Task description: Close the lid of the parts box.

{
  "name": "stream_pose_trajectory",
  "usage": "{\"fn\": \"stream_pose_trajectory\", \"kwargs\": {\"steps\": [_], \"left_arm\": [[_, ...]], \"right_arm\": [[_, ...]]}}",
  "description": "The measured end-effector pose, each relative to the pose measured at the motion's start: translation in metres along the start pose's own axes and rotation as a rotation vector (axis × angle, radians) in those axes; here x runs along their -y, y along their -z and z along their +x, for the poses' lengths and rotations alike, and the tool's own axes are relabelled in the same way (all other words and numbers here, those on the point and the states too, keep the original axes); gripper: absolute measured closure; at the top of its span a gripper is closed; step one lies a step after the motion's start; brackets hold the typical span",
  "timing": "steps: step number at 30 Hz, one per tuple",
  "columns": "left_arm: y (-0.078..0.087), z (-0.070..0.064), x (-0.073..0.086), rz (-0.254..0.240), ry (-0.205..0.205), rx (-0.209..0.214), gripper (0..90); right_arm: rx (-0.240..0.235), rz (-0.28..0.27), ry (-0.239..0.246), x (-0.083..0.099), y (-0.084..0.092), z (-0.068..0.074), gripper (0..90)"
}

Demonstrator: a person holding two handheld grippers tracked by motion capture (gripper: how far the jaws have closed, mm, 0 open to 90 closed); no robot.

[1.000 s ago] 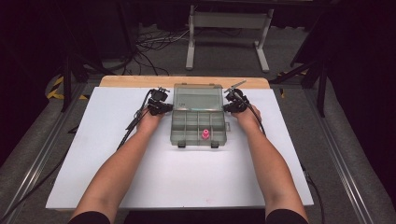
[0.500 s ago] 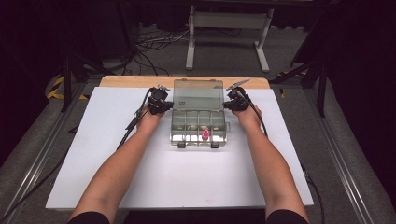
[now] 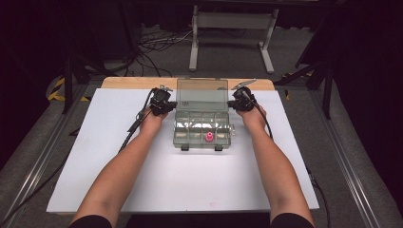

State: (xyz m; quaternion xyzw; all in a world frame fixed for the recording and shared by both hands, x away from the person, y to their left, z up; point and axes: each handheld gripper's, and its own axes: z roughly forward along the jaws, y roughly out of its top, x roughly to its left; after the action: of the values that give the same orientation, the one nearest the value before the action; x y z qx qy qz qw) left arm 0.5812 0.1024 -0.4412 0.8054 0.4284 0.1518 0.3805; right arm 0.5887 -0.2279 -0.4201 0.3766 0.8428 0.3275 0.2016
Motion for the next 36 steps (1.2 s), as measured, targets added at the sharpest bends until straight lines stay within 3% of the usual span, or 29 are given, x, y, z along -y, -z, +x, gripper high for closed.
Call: {"fn": "stream_pose_trajectory", "kwargs": {"steps": [36], "left_arm": [[0.0043, -0.0027, -0.0036, -0.066, -0.024, -0.023, 90.0]], "right_arm": [[0.029, -0.069, 0.023, -0.006, 0.0094, 0.0004, 90.0]]}}
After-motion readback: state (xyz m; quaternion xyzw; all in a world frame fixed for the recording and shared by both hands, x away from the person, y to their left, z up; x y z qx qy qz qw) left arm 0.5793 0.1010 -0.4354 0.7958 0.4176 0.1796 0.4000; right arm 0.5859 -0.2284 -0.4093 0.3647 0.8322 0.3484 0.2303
